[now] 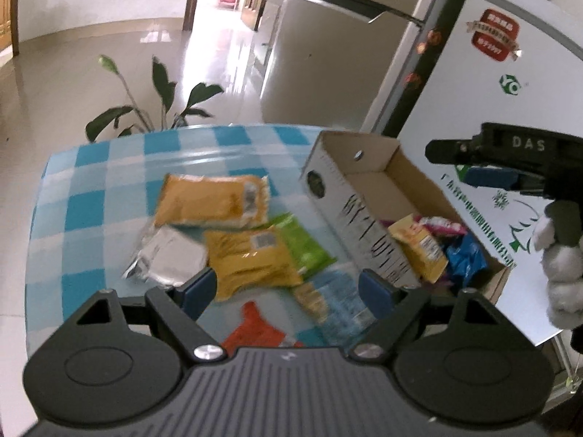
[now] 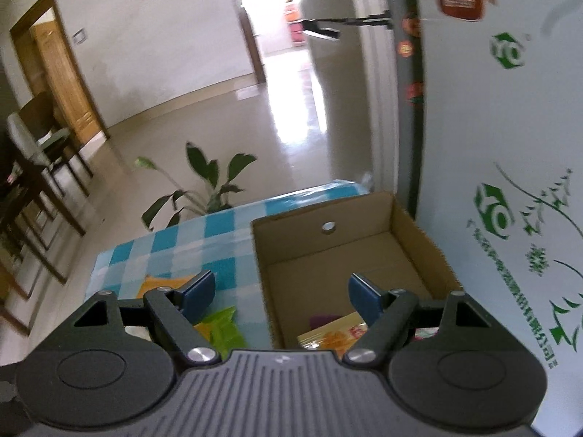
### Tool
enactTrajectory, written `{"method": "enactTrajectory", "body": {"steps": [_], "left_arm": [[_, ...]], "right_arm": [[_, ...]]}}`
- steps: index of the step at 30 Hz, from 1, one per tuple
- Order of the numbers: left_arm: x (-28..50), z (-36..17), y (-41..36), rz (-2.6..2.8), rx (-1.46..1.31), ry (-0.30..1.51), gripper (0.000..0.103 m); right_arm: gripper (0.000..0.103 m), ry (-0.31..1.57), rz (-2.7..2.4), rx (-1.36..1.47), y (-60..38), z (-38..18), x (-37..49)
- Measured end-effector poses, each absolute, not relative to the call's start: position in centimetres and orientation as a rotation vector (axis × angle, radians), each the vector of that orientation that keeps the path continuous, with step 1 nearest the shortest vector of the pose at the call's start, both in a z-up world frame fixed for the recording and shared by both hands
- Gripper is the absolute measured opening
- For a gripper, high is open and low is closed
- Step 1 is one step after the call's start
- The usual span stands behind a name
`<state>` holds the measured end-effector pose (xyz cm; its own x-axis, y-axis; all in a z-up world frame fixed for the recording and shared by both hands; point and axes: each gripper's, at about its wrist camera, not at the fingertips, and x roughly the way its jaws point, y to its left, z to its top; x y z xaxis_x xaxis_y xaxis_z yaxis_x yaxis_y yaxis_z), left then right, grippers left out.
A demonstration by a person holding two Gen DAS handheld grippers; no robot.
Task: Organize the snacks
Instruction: 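Move the left gripper to the orange-red packet on the table, then grasp the orange-red packet with the left gripper while the right grasps the light blue packet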
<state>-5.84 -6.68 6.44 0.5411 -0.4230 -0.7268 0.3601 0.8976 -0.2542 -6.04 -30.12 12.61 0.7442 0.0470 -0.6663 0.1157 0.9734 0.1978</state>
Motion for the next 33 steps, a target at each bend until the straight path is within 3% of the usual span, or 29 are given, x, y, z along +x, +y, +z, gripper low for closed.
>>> {"method": "enactTrajectory", "body": {"steps": [17,33], "left_arm": [[-7.7,1.7,-7.5,-0.588,0.224,0.944,0.085],[-7.1,-1.5,-6.8,-0.489,0.253,1.005,0.085]], "right_arm": [[0.084,0.922,0.236,0.171,-23.5,8.9,-6.0],[0.084,1.070,0.213,0.074,-21.1,4.8,-6.4]]}}
